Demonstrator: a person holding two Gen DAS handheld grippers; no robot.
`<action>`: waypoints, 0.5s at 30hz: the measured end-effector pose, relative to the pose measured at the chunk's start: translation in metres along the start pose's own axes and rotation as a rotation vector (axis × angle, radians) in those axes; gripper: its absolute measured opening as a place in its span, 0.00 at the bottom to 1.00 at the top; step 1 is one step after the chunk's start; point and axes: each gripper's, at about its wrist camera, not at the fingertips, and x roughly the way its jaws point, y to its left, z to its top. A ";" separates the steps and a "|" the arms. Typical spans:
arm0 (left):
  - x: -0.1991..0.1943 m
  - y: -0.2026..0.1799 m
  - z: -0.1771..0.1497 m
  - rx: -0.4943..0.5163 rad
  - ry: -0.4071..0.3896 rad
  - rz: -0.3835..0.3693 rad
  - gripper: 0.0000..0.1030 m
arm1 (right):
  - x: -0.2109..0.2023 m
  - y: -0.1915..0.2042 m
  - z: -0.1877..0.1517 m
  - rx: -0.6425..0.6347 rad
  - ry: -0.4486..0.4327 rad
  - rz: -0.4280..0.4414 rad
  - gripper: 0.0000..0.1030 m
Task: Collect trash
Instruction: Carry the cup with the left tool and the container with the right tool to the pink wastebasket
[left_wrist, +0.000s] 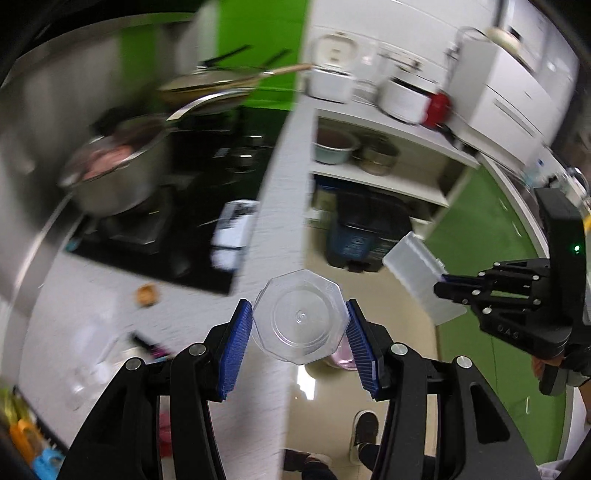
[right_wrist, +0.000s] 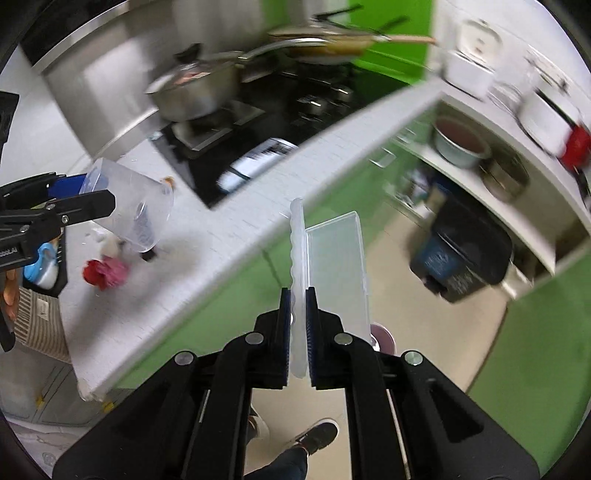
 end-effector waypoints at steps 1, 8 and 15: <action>0.006 -0.011 0.001 0.009 0.003 -0.008 0.49 | 0.001 -0.013 -0.008 0.018 0.005 -0.005 0.07; 0.083 -0.088 0.001 0.041 0.073 -0.061 0.49 | 0.021 -0.094 -0.056 0.085 0.066 -0.018 0.07; 0.172 -0.125 -0.016 0.031 0.155 -0.082 0.49 | 0.070 -0.155 -0.097 0.115 0.129 -0.002 0.07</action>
